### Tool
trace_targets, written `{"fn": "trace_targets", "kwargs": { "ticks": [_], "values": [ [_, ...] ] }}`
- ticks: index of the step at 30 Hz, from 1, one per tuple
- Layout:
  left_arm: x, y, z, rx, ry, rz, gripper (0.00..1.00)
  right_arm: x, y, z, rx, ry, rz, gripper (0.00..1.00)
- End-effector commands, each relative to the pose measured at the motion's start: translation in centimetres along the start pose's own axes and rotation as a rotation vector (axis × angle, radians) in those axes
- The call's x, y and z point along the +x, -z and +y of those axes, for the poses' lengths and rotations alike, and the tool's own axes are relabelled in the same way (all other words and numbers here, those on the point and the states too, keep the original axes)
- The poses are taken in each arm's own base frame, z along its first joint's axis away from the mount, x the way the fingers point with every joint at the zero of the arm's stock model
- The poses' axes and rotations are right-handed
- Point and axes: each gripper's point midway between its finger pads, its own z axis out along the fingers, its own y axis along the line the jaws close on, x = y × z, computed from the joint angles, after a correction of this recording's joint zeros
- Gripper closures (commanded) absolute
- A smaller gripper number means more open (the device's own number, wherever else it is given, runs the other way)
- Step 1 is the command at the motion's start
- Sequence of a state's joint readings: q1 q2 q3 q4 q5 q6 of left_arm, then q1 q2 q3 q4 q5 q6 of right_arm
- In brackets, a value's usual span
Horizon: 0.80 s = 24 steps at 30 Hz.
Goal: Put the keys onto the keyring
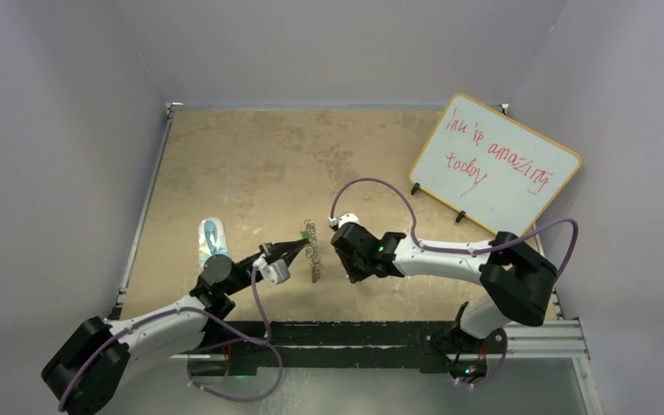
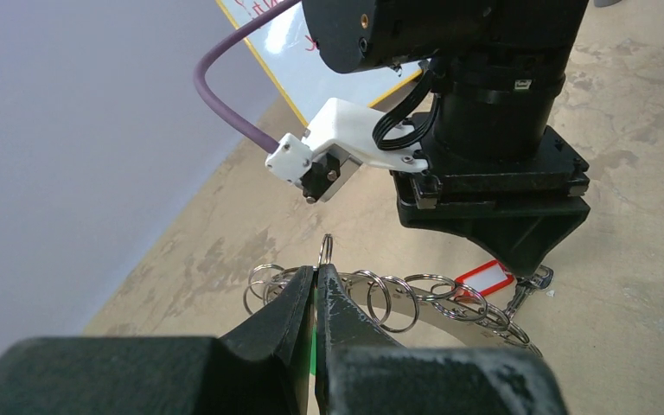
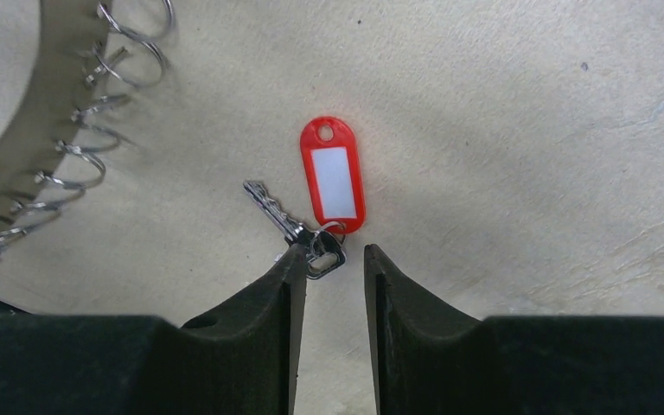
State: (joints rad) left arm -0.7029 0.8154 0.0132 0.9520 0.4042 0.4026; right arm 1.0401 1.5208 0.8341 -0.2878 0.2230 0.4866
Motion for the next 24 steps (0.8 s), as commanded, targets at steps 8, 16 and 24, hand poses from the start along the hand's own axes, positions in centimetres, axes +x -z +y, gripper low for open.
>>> {"fn": "trace_targets", "kwargs": {
  "ticks": [8,16,24],
  "values": [
    [-0.4,0.3,0.0,-0.015,0.005,-0.025,1.00,-0.5,0.0,1.3,-0.019,0.003,-0.006,0.62],
    [-0.4,0.3,-0.1,-0.011,0.017,-0.023,1.00,-0.9,-0.6,1.2,0.010,0.003,-0.010,0.94],
    [-0.2,0.3,-0.2,-0.011,0.025,-0.018,1.00,-2.1,1.8,1.1,-0.011,-0.006,-0.066,1.00]
  ]
}}
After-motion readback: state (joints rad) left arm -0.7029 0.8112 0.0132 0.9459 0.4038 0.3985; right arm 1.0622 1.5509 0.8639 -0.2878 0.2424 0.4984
